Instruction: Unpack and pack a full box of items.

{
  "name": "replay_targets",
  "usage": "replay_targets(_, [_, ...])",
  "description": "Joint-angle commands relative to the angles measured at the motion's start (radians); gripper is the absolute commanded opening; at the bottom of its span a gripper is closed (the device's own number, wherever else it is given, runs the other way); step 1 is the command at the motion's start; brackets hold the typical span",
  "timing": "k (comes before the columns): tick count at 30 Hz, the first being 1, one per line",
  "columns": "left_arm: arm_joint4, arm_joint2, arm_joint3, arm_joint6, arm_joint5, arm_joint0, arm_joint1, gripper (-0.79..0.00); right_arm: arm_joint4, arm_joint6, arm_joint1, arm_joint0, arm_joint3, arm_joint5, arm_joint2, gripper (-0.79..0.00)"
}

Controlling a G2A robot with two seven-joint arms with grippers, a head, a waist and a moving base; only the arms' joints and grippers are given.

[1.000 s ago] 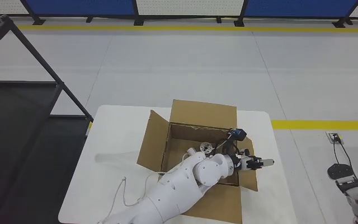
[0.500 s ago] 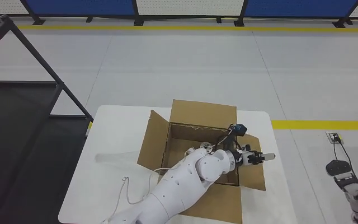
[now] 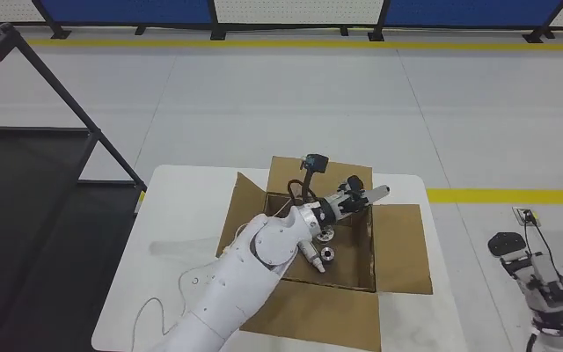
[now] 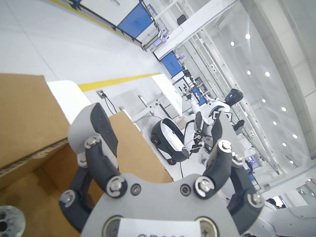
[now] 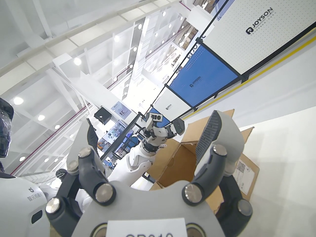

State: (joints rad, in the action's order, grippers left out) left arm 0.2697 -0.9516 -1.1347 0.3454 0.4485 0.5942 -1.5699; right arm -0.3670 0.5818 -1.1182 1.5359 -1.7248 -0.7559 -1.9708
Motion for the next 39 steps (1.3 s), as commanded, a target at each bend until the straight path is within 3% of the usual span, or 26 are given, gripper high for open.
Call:
replay_targets(1, [0.068,-0.117,-0.241,0.058,-0.047,0.132,0.043,0.0,0.035,0.0,0.0,-0.018,-0.018,0.028,0.025,0.0])
replay_targets(3, [0.111,-0.218,-0.433,0.117,-0.083,0.246,0.073,0.0,0.076,0.005,0.001,-0.046,-0.028,0.066,0.059,0.0])
replay_targets(6, [0.14,-0.346,-0.645,0.19,-0.096,0.393,0.105,0.0,0.149,0.008,0.002,-0.102,-0.021,0.129,0.117,0.0])
replay_targets(9, [0.139,-0.462,-0.767,0.229,-0.079,0.504,0.127,0.0,0.211,0.019,0.002,-0.157,0.001,0.196,0.181,0.0])
replay_targets(13, [0.106,-0.598,-0.85,0.262,-0.02,0.625,0.149,0.0,0.322,0.009,0.003,-0.214,0.032,0.271,0.237,0.0])
replay_targets(16, [0.044,-0.697,-0.866,0.283,0.052,0.701,0.164,0.0,0.412,-0.017,0.003,-0.245,0.057,0.342,0.27,0.0])
replay_targets(20, [-0.1,-0.787,-0.818,0.339,0.241,0.764,0.184,0.0,0.455,-0.013,0.003,-0.268,0.086,0.398,0.304,0.0])
replay_targets(29, [-0.449,-0.901,-0.701,0.484,0.432,0.816,0.229,0.0,0.518,-0.017,0.0,-0.327,0.152,0.483,0.385,0.0])
replay_targets(34, [-0.566,-0.936,-0.663,0.569,0.454,0.821,0.255,0.0,0.529,-0.016,-0.005,-0.367,0.183,0.5,0.442,0.0])
replay_targets(39, [-0.592,-0.942,-0.663,0.568,0.458,0.837,0.275,0.0,0.551,-0.027,-0.012,-0.412,0.221,0.521,0.501,0.0])
